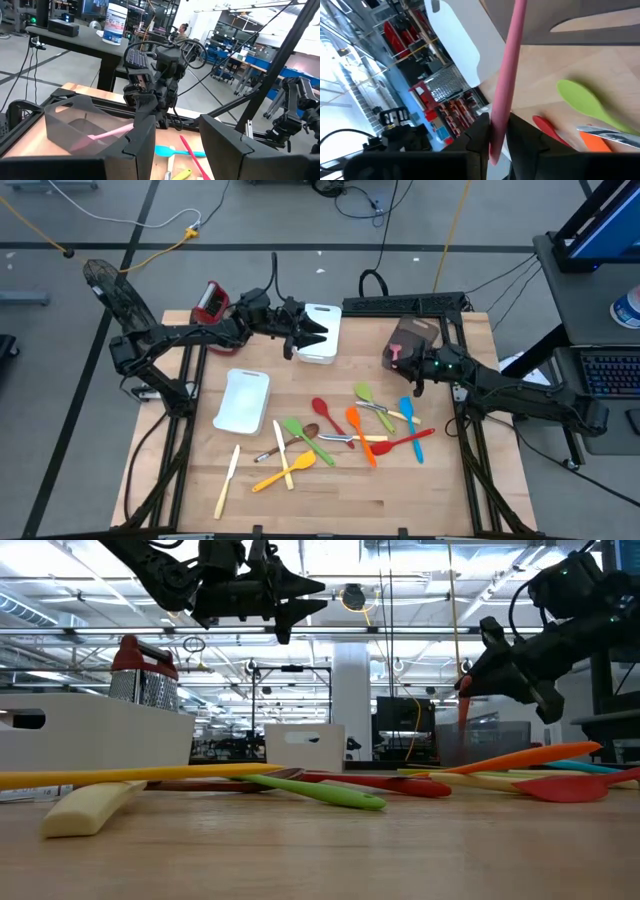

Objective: Pick & Place Kitchen Items
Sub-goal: Put the pink spatula into the black bin, then put the orange spatula into the black bin

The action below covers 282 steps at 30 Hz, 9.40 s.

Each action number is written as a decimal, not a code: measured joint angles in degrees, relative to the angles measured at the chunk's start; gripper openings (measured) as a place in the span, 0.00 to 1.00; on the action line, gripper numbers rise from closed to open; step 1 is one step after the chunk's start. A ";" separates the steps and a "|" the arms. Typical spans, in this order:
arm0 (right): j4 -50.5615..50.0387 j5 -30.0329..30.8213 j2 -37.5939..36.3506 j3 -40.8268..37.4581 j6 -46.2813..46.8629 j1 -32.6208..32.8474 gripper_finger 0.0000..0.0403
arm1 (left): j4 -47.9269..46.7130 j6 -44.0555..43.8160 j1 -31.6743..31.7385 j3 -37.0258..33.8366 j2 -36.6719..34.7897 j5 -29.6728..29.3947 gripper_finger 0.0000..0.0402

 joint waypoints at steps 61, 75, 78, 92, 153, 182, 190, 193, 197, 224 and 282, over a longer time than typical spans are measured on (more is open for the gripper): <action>-1.95 1.24 -4.36 -0.04 -14.21 0.02 0.05 | -0.52 -4.28 0.17 0.00 0.00 1.42 0.39; -8.91 4.23 -6.12 -0.04 -15.19 0.02 0.11 | -0.50 -5.65 0.15 0.00 0.00 1.46 0.39; -7.70 4.33 -6.12 -0.04 -15.98 0.02 0.12 | -0.50 -5.74 0.07 0.00 0.00 1.46 0.39; -7.48 6.86 -6.12 -0.04 -16.37 0.00 0.39 | -0.48 -5.68 0.07 0.00 0.00 1.49 0.39; 13.13 -28.78 -7.48 -0.04 -48.31 10.64 0.31 | -0.39 -16.95 -11.38 0.00 0.00 -11.22 0.39; 26.51 -22.43 1.88 0.49 -49.68 19.49 0.31 | -28.60 -14.64 -24.70 0.00 -14.33 -36.07 0.39; 18.43 -20.89 7.71 9.57 -60.34 25.13 0.31 | -30.49 -9.41 -31.02 -1.54 -24.19 -42.17 0.39; 10.00 -19.17 10.58 14.62 -64.40 27.71 0.31 | -31.71 -8.72 -32.99 -3.61 -27.45 -46.03 0.39; 0.23 -13.94 14.88 20.98 -69.17 31.59 0.31 | -31.77 -9.81 -34.99 -7.69 -31.74 -48.39 0.39; -27.33 11.81 41.50 44.90 -68.58 48.95 0.49 | -45.06 -4.50 -41.55 -13.31 -48.97 -48.18 0.39; -42.47 -0.20 60.85 51.48 -57.12 46.51 0.74 | -53.45 -2.71 -41.44 -13.31 -51.01 -49.72 0.39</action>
